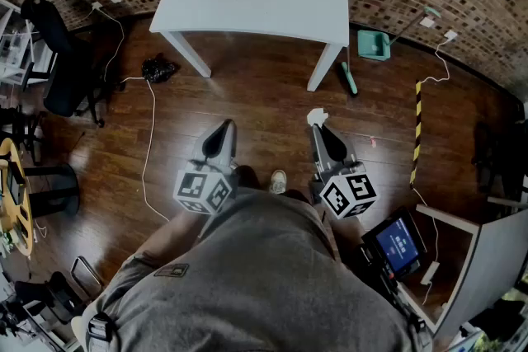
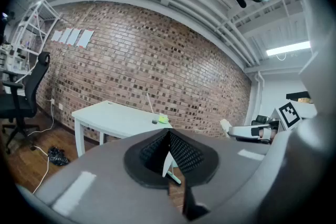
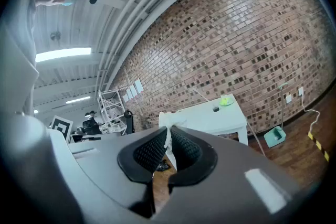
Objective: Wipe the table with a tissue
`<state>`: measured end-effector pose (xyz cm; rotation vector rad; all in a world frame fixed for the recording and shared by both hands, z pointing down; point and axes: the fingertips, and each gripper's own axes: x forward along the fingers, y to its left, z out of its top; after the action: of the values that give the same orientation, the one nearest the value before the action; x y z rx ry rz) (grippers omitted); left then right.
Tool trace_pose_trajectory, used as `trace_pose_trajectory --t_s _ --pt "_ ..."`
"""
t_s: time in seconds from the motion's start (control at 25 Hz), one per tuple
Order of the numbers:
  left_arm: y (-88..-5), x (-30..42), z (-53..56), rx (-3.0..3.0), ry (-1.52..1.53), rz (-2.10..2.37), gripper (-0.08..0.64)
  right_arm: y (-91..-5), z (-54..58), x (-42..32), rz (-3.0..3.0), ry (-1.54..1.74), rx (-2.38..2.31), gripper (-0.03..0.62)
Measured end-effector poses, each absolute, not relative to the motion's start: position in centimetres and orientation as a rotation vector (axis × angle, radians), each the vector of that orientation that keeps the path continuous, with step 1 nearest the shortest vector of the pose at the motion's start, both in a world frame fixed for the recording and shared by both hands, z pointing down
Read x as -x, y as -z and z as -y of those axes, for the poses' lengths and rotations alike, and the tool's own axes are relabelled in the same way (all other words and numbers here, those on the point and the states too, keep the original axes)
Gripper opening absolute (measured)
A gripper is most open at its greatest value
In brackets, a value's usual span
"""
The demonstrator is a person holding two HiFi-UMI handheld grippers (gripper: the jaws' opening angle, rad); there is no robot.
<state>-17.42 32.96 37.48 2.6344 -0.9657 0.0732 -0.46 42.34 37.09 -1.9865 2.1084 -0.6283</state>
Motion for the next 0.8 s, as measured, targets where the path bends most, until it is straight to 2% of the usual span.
trace_pose_trajectory --t_s 0.36,0.8 --pt "-37.7 16.9 -30.9 -2.610 -0.103 0.992 0.002 -37.5 -39.9 -0.1 -2.117 0.681 1.960 0.032" --pt "-37.6 14.1 -18.9 -2.601 -0.064 0.957 0.002 -37.8 -29.1 -3.0 -2.111 0.683 2.045 0.032"
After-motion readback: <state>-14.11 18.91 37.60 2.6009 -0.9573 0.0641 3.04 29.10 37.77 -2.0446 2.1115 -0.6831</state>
